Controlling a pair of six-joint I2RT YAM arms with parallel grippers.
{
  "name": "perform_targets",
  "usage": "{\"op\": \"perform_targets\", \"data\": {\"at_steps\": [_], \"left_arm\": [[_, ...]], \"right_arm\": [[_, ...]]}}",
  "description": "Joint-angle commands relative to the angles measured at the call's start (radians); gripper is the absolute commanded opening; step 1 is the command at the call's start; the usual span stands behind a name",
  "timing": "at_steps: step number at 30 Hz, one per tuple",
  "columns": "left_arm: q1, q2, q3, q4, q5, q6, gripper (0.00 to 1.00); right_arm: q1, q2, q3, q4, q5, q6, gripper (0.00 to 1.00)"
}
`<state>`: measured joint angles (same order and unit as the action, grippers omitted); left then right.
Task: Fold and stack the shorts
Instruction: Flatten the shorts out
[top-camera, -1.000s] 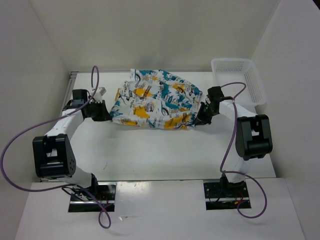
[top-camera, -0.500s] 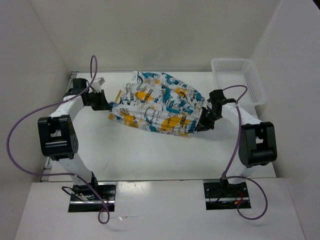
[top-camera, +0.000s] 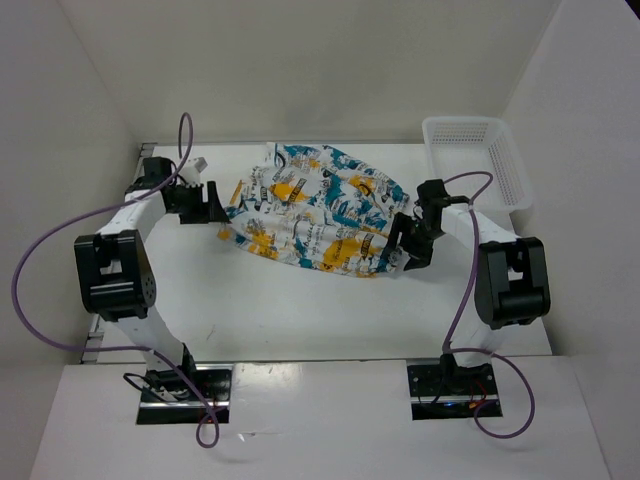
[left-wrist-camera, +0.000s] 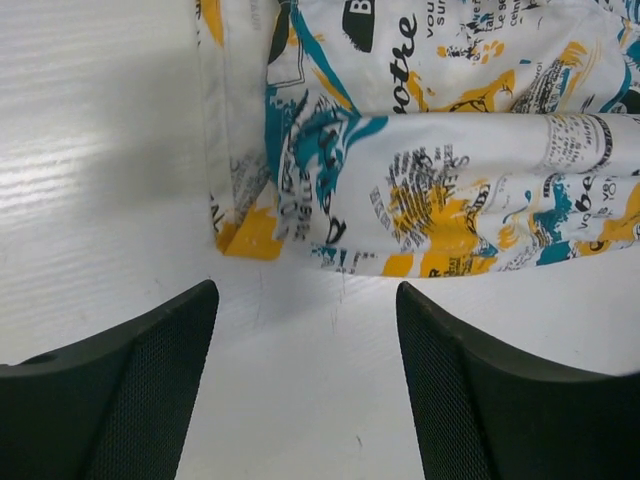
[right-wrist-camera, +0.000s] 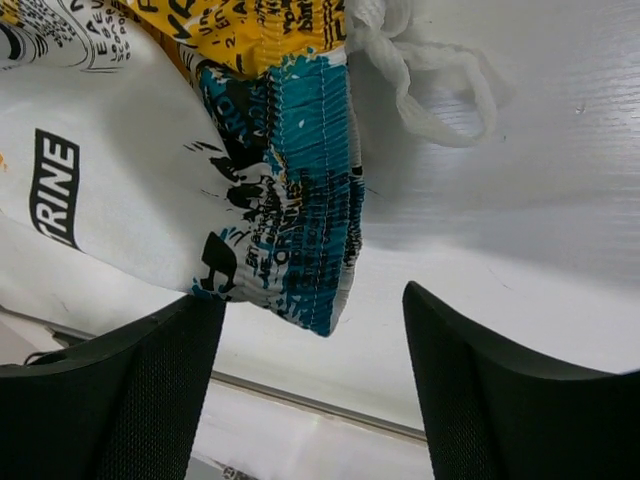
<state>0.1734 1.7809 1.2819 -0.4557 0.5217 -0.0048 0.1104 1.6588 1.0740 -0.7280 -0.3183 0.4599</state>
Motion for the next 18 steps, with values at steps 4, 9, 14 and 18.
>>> {"op": "perform_targets", "data": {"at_steps": [4, 9, 14, 18], "left_arm": [[0.008, -0.141, -0.114, -0.049, 0.004, 0.005, 0.57], [-0.001, -0.141, -0.231, 0.072, 0.107, 0.005, 0.47], [-0.035, -0.075, -0.216, 0.169, 0.121, 0.005, 0.67], [-0.057, -0.028, -0.158, 0.215, 0.106, 0.005, 0.68]], "right_arm": [[-0.006, -0.12, 0.026, -0.033, 0.031, 0.055, 0.76], [-0.015, -0.22, -0.045, 0.008, -0.011, 0.129, 0.62], [-0.015, -0.249, -0.121, 0.11, -0.094, 0.206, 0.59], [-0.015, -0.249, -0.131, 0.124, -0.094, 0.206, 0.59]]}}
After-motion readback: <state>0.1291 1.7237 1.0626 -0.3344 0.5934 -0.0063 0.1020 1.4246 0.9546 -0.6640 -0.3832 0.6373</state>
